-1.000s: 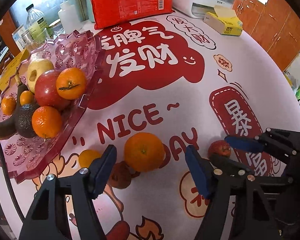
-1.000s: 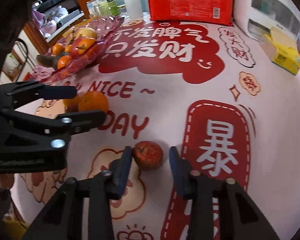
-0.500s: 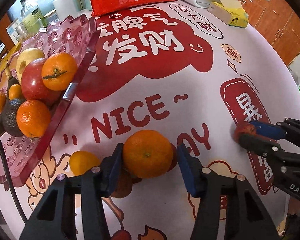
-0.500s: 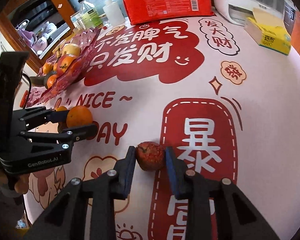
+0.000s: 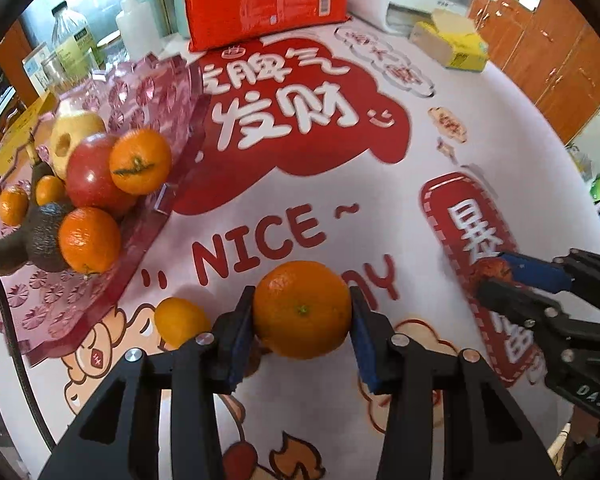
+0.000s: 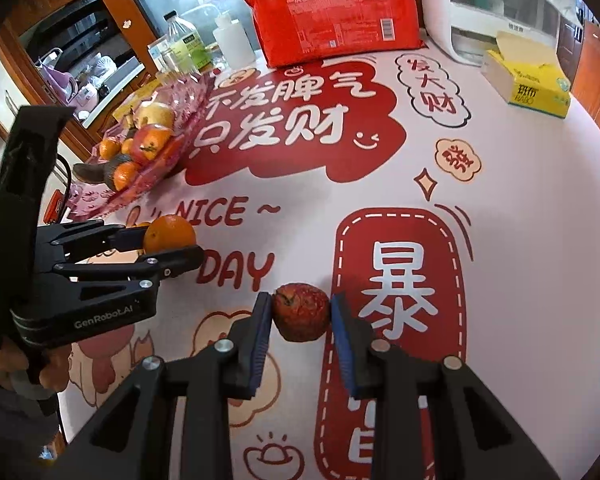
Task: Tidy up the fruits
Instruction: 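Carry the mandarin and lychee into the pink bowl and release both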
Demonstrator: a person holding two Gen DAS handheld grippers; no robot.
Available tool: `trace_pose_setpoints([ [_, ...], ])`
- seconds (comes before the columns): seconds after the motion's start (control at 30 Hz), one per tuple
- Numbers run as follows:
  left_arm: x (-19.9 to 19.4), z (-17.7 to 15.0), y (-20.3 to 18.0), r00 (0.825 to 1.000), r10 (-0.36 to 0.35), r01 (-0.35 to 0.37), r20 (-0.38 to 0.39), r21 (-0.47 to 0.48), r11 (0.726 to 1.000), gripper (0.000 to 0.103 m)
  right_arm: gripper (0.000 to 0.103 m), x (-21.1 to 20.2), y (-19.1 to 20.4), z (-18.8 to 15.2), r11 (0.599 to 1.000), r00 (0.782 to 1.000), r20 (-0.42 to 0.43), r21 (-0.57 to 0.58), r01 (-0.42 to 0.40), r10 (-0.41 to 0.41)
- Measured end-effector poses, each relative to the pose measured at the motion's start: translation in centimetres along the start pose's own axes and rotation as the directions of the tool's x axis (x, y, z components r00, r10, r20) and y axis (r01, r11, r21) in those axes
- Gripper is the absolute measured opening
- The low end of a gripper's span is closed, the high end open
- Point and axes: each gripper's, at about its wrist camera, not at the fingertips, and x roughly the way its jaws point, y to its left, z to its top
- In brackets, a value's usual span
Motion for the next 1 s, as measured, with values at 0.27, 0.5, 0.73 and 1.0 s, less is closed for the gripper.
trace_pose_setpoints([
  [0.27, -5.3, -1.6, -0.8, 0.997, -0.037, 0.037, 0.065, 0.001, 0.999, 0.042, 0.030, -3.3, 2.1, -0.6, 1.000, 0.999, 0.047, -0.015, 0.008, -0.007],
  [0.5, -10.4, -3.1, 0.3, 0.991, -0.027, 0.026, 0.129, 0.008, 1.000, 0.042, 0.030, -6.4, 5.3, -1.0, 0.999, 0.995, 0.095, -0.038, 0.009, -0.005],
  [0.73, -16.9, -3.7, 5.0, 0.976, 0.035, -0.026, 0.213, -0.044, 0.999, 0.043, 0.030, -10.7, 10.3, 0.8, 0.996, 0.982, 0.186, -0.086, -0.006, 0.022],
  [1.0, -25.5, -3.2, 11.7, 0.945, 0.111, -0.104, 0.308, -0.039, 0.994, 0.043, 0.030, -16.3, 16.4, 5.5, 0.990, 0.956, 0.288, -0.138, -0.017, 0.057],
])
